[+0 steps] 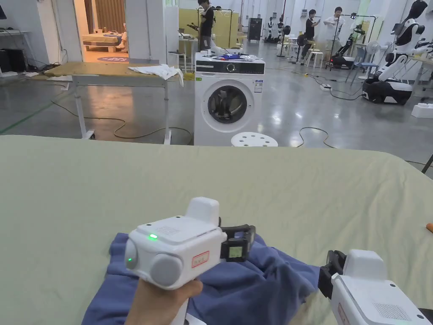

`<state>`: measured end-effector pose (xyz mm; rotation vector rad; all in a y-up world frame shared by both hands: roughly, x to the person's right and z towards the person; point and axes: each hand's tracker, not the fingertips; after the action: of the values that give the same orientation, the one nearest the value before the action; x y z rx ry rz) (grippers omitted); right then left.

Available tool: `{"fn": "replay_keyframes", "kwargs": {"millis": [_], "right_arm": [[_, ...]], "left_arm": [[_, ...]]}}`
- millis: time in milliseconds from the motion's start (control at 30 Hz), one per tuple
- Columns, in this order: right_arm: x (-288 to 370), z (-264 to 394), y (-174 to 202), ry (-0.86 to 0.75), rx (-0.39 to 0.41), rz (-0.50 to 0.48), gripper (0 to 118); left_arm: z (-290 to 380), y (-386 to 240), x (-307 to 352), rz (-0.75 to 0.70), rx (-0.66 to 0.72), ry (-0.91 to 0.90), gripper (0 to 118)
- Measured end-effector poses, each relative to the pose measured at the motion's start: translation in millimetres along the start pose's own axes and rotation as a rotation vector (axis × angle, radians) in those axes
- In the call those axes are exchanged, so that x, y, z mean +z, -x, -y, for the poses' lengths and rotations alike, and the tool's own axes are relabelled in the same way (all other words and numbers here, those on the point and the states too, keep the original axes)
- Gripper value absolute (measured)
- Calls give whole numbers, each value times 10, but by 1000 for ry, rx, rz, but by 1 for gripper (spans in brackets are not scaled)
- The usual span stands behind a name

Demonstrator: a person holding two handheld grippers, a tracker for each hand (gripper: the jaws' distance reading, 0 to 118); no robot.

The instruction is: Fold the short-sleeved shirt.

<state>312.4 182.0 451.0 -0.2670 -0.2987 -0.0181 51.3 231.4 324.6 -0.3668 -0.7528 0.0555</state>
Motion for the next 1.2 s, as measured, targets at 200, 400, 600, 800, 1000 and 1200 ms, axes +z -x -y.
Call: {"fn": "replay_keyframes", "kwargs": {"millis": [200,400,600,800,1000,1200], "right_arm": [[-72,-213,309,-56,19,-47,6],[-132,-319,599,-93,21,-78,5],[-155,-353,781,-115,9,-97,5],[-183,-325,829,-102,33,-120,5],[-231,-128,734,-53,64,-91,5],[-221,3,586,-28,68,-50,5]], "left_arm": [[11,365,549,-259,9,-142,70],[181,687,934,-444,11,-188,41],[332,907,1098,-518,42,-139,0],[496,1200,1089,-512,143,101,0],[818,1472,1003,-524,265,336,0],[1159,1612,835,-546,308,552,47]]}}
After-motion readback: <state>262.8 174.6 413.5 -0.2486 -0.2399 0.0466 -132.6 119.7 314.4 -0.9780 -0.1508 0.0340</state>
